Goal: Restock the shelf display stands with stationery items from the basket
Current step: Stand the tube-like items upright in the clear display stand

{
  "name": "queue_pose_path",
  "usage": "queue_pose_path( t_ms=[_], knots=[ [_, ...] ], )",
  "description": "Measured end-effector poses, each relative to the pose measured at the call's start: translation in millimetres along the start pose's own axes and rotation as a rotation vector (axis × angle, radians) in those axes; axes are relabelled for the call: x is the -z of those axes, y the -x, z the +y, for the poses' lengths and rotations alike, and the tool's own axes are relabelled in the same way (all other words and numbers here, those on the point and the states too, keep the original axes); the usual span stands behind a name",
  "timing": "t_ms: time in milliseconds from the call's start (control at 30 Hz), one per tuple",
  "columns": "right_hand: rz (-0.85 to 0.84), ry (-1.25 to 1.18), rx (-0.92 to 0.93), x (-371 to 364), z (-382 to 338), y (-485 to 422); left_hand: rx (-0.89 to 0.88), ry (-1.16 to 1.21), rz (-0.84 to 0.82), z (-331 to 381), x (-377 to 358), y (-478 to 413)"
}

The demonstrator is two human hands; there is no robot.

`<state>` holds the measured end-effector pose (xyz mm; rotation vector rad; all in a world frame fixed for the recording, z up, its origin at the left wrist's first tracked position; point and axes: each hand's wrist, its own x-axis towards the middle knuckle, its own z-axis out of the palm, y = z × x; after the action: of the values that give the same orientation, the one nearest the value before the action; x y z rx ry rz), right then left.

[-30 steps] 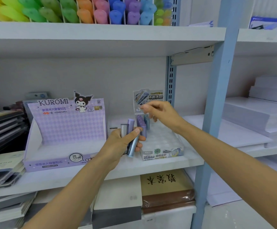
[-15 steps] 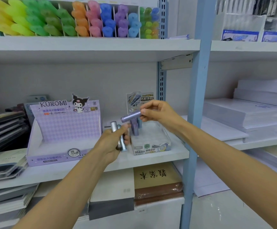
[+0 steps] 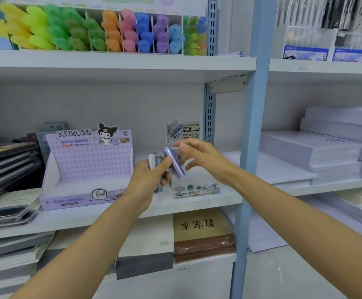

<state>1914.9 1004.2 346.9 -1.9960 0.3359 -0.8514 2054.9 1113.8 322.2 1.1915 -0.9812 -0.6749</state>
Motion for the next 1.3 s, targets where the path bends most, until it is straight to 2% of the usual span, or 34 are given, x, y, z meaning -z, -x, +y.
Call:
queue_pose_path(
  t_ms=[100, 200, 267, 367, 433, 567, 800, 1033, 1200, 1300],
  knots=[
    [-0.062, 0.079, 0.039, -1.3, -3.7, -4.9, -0.003, -0.081, -0.065, 0.3, -0.1, 1.1],
    [-0.109, 0.084, 0.048, -2.5, -3.2, -9.8, 0.058, 0.003, -0.099, -0.2, 0.4, -0.1],
    [-0.053, 0.038, 0.064, -0.7, -1.3, -14.2, 0.106, 0.101, -0.08, -0.2, 3.4, -2.3],
    [0.117, -0.045, 0.072, 4.6, 5.1, -21.0, 0.199, 0.251, -0.102, -1.0, 11.2, -6.8],
    [0.211, -0.001, 0.062, 6.0, 13.1, -24.9, 0.212, 0.262, -0.138, -2.3, 16.2, -8.8],
    [0.286, 0.151, 0.032, -1.2, 28.3, -26.3, 0.192, 0.259, -0.165, -6.7, 21.2, -7.3],
    [0.235, 0.405, 0.065, -4.9, 33.6, -24.8, 0.174, 0.227, -0.22, -15.2, 28.5, -2.9],
    [0.226, 0.443, 0.089, -5.2, 35.0, -28.0, 0.217, 0.198, -0.24, -19.6, 28.2, -4.1],
    [0.141, 0.492, 0.041, 0.5, 34.5, -32.4, 0.176, 0.167, -0.232, -23.8, 31.1, -6.6],
    [0.161, 0.457, 0.048, -2.1, 35.7, -32.1, 0.154, 0.111, -0.239, -25.6, 30.1, -4.9]
  ],
)
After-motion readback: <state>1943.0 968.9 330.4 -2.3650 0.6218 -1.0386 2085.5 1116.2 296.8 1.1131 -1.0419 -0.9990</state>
